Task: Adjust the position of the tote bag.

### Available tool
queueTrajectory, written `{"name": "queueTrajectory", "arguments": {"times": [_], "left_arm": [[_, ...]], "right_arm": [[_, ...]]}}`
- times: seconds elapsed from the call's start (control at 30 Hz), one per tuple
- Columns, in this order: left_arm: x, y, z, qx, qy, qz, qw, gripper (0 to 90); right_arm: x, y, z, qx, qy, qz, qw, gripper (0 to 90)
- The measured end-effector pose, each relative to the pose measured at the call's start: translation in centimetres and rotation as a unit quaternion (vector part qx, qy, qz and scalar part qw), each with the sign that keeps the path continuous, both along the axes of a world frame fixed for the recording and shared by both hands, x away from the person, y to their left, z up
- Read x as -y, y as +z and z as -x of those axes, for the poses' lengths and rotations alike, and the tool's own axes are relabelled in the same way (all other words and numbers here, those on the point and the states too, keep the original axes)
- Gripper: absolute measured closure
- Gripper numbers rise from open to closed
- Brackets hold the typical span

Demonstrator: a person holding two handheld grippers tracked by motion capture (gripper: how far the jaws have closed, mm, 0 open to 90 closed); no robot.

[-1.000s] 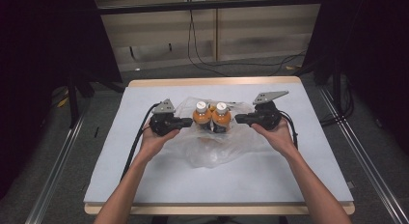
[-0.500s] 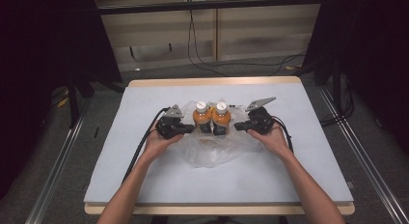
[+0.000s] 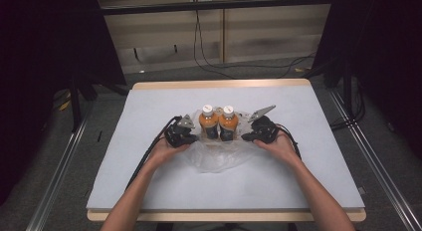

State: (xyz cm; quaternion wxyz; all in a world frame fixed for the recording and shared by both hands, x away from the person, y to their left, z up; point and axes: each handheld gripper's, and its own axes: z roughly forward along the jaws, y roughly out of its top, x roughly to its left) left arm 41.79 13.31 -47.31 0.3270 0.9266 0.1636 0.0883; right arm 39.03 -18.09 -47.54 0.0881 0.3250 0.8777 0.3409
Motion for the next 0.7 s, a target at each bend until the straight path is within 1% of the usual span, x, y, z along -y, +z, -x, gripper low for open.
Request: {"name": "queueTrajectory", "arguments": {"times": [0.07,0.1,0.13,0.17,0.2,0.23,0.27,0.3,0.33,0.37,0.4,0.43,0.47,0.5,0.53,0.57,0.6,0.7], "left_arm": [[0.0,-0.1,0.0,-0.002,0.003,0.002,1.0000,88.7],[0.0,-0.1,0.0,-0.004,0.002,0.001,1.0000,90.0],[-0.1,-0.1,0.0,0.000,-0.001,-0.002,1.0000,90.0],[-0.1,0.1,0.0,0.003,-0.010,-0.016,0.9998,90.0],[0.0,0.0,0.2,0.012,-0.003,-0.016,0.9998,90.0],[-0.1,0.1,0.2,0.015,-0.004,-0.025,0.9996,90.0],[-0.1,0.2,0.2,0.015,-0.006,-0.026,0.9995,90.0],[-0.2,0.1,0.2,0.015,0.001,-0.023,0.9996,90.0],[-0.3,0.2,0.1,0.020,-0.003,-0.030,0.9993,90.0],[-0.4,0.3,0.1,0.019,-0.004,-0.038,0.9991,90.0],[-0.4,0.3,0.3,0.024,0.001,-0.042,0.9988,90.0],[-0.6,0.4,0.2,0.026,-0.004,-0.056,0.9981,90.0],[-0.6,0.5,0.2,0.031,-0.007,-0.067,0.9973,90.0],[-0.7,0.6,0.4,0.030,-0.004,-0.070,0.9970,90.0],[-0.8,0.6,0.4,0.034,-0.003,-0.073,0.9967,90.0],[-0.9,0.6,0.4,0.031,-0.004,-0.073,0.9968,90.0],[-1.1,0.6,0.4,0.032,-0.004,-0.078,0.9964,90.0],[-1.2,0.8,0.4,0.034,-0.010,-0.090,0.9953,90.0]], "right_arm": [[0.0,-0.1,0.0,-0.004,-0.001,0.001,1.0000,90.0],[-0.1,-0.1,0.0,-0.001,0.004,0.008,1.0000,90.0],[-0.1,-0.1,0.0,-0.001,0.004,0.009,1.0000,90.0],[-0.2,0.0,0.0,-0.002,0.002,0.016,0.9999,90.0],[-0.2,0.0,0.1,-0.004,0.002,0.017,0.9998,90.0],[-0.1,0.0,0.0,-0.004,0.003,0.018,0.9998,90.0],[-0.1,0.0,0.0,-0.004,0.004,0.020,0.9998,90.0],[-0.1,0.1,0.0,-0.003,0.004,0.026,0.9997,90.0],[-0.1,0.2,0.0,-0.002,0.002,0.033,0.9994,90.0],[0.0,0.2,0.0,-0.003,0.002,0.033,0.9994,90.0],[0.2,0.2,-0.2,-0.003,0.004,0.032,0.9995,90.0],[0.3,0.2,-0.2,-0.005,-0.003,0.034,0.9994,90.0],[0.3,0.2,-0.2,-0.005,-0.003,0.034,0.9994,90.0],[0.4,0.1,-0.5,-0.002,0.003,0.031,0.9995,90.0],[0.4,0.1,-0.5,-0.002,0.003,0.031,0.9995,90.0],[0.4,0.2,-0.5,-0.002,0.004,0.035,0.9994,90.0],[0.3,0.2,-0.4,-0.003,0.002,0.036,0.9993,90.0],[0.2,0.4,-0.2,0.000,0.005,0.052,0.9986,90.0]]}}
